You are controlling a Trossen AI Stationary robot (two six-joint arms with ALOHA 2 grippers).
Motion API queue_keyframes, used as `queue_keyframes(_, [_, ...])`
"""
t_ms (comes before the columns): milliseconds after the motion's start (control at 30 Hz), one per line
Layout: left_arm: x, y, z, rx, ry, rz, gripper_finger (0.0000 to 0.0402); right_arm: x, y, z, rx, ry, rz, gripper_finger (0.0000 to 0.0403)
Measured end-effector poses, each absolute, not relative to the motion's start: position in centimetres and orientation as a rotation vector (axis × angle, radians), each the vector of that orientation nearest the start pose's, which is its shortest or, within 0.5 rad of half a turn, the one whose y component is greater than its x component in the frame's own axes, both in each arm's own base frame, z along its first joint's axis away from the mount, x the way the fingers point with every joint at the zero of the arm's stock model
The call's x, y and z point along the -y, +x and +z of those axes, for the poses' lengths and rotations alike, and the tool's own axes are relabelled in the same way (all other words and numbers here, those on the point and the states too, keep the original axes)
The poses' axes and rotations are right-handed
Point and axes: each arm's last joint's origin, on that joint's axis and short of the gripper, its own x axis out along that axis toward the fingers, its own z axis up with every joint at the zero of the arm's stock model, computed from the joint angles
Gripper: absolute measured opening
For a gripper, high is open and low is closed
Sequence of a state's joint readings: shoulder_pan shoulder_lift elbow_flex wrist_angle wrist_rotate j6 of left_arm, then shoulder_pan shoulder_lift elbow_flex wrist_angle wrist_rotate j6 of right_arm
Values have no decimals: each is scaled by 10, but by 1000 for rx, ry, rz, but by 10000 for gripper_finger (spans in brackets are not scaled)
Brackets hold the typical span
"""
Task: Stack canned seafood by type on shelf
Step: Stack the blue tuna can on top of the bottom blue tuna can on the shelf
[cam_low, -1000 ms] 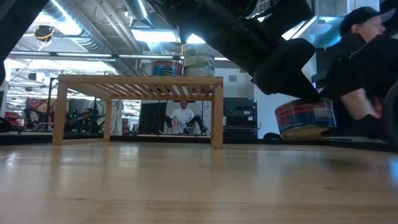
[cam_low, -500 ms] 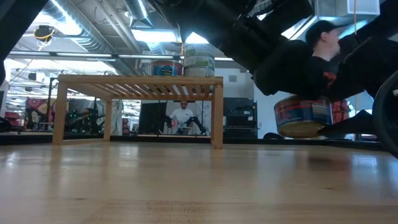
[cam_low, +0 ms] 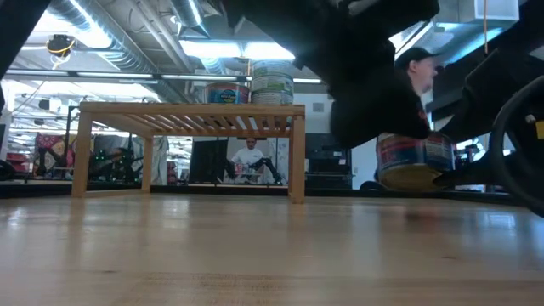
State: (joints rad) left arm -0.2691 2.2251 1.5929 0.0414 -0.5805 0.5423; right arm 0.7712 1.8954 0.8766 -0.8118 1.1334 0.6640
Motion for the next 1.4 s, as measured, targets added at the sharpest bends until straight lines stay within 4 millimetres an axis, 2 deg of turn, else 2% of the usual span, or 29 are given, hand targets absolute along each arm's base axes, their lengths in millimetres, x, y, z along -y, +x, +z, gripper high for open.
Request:
queue_keyframes(200, [122, 466, 155, -740, 844, 104, 239, -170, 212, 103, -848, -845, -551, 197])
queue_keyframes(333, [119, 463, 152, -794, 887, 161, 247, -171, 213, 104, -844, -841, -551, 194])
queue_keyframes(867, [125, 462, 155, -778, 932, 268, 251, -173, 215, 104, -822, -817, -550, 198])
queue_keyframes(1400, [125, 463, 154, -771, 908, 217, 251, -174, 217, 105, -768, -818, -569, 195])
